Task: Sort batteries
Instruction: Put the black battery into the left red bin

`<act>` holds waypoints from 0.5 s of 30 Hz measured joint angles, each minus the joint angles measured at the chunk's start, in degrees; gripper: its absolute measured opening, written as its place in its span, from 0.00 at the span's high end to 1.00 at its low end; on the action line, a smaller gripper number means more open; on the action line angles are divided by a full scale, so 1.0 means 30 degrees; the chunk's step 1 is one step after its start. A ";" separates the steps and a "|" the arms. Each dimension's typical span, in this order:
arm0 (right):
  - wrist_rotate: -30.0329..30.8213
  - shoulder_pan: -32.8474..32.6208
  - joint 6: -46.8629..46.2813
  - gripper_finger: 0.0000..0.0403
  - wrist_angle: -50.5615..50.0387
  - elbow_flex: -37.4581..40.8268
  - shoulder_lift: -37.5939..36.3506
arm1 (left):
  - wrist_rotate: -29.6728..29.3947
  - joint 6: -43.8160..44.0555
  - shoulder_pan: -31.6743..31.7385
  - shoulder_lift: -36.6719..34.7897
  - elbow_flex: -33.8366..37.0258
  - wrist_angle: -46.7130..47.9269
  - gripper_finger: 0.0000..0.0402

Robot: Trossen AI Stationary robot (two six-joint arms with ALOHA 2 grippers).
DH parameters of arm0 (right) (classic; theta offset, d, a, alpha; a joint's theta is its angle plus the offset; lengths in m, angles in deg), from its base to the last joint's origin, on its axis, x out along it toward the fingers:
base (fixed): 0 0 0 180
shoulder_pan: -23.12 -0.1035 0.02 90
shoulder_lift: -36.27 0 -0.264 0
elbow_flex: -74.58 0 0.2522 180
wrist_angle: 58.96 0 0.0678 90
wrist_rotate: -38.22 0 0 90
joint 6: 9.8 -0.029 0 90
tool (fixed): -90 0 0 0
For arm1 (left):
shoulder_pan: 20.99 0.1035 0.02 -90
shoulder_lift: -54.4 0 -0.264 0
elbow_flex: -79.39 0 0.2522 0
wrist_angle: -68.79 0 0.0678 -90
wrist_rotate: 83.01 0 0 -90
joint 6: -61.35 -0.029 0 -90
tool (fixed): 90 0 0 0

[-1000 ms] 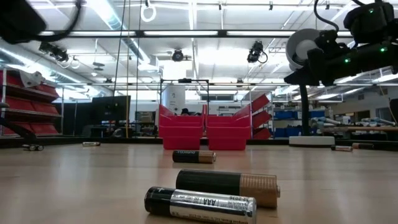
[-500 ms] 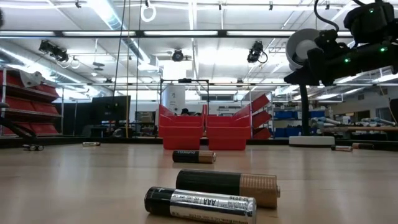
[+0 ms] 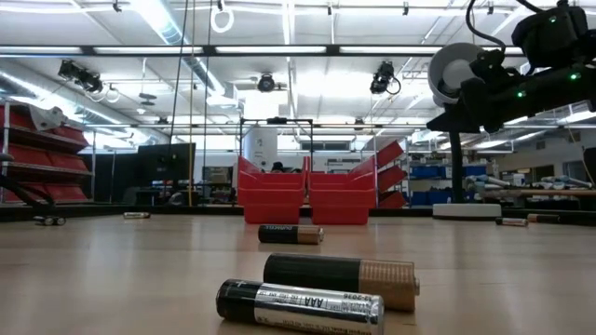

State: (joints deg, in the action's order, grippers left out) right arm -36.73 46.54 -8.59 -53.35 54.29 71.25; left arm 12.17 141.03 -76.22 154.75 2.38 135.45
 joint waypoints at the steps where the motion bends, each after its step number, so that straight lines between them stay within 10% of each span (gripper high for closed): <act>1: 0.0000 0.0000 -0.0009 0.71 -0.0004 0.0000 0.0000 | 0.0003 0.0000 -0.0107 0.0096 0.0000 0.0047 0.52; 15: -0.0007 0.0004 -0.0009 0.71 -0.0240 0.0000 0.0000 | 0.0010 -0.1054 -0.0483 0.1424 0.0022 0.1445 0.52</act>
State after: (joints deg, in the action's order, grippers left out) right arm -36.75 46.56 -8.61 -54.07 54.29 71.25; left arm 12.20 137.86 -77.67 159.02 2.45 139.78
